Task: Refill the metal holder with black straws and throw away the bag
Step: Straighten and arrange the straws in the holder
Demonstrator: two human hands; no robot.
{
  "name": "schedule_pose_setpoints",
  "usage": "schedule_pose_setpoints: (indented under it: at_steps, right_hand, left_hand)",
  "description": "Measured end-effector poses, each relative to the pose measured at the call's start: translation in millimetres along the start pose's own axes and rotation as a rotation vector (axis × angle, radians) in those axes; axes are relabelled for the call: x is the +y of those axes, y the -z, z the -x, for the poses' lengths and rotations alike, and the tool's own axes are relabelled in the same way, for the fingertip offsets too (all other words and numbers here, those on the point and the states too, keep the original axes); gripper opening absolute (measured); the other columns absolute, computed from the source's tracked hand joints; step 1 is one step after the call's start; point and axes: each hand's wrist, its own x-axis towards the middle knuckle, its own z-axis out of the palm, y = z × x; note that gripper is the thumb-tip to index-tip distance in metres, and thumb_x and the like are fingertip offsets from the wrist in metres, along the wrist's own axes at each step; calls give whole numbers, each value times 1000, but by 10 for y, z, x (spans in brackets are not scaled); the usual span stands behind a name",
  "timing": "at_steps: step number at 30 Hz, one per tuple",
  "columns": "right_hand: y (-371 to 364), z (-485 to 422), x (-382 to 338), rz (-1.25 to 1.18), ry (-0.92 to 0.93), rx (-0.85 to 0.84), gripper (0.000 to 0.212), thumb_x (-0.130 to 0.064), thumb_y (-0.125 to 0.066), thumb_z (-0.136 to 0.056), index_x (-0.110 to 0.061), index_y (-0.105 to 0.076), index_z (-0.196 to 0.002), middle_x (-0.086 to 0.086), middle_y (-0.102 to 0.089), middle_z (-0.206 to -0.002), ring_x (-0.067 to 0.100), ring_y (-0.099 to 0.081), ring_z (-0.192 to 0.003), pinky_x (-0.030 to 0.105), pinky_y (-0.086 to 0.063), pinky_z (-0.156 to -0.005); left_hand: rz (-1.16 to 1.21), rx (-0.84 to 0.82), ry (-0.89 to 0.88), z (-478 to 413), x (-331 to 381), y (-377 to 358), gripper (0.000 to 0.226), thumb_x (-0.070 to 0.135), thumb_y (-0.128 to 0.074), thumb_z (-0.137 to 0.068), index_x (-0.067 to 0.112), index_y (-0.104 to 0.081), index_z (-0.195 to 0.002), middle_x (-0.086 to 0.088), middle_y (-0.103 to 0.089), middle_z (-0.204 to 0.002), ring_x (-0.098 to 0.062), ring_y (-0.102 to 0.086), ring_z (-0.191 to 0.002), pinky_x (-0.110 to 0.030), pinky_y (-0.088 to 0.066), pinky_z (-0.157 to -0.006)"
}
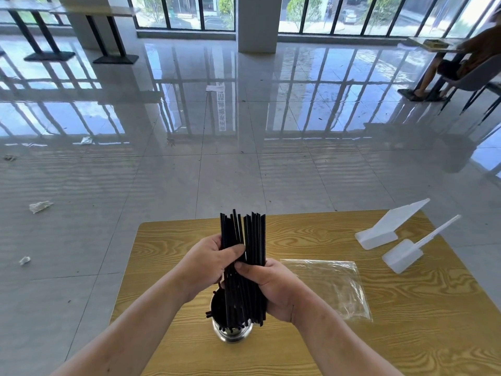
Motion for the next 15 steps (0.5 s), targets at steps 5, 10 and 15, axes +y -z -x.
schedule_pose_setpoints:
  at_steps: [5,10,15]
  right_hand:
    - [-6,11,7,24,0,12,36,-33,-82,-96,-5,-80,-118,21,-78,-117,38,-76,-109,50,-62,-97]
    - [33,46,15,-16,12,66,36,-33,-80,-97,-3,-80,-117,23,-77,-119,40,-75,-111,59,-56,-107]
    - [14,75,-6,41,21,90,41,-28,-78,-98,6,-74,-119,26,-75,-116,43,-72,-109,59,-57,-106]
  left_hand:
    - [32,-41,0,4,7,14,20,31,-67,-105,17,-78,-115,-6,-83,-111,-23,-79,-103,-39,-60,-88]
    - [14,62,-7,-7,18,48,29,39,-63,-106,12,-71,-104,-13,-74,-89,-39,-69,-82,-60,-59,-85]
    - [-6,13,-53,-10,-16,28,26,39,-68,-103,16,-65,-92,-3,-55,-71,-19,-49,-57,-32,-42,-52]
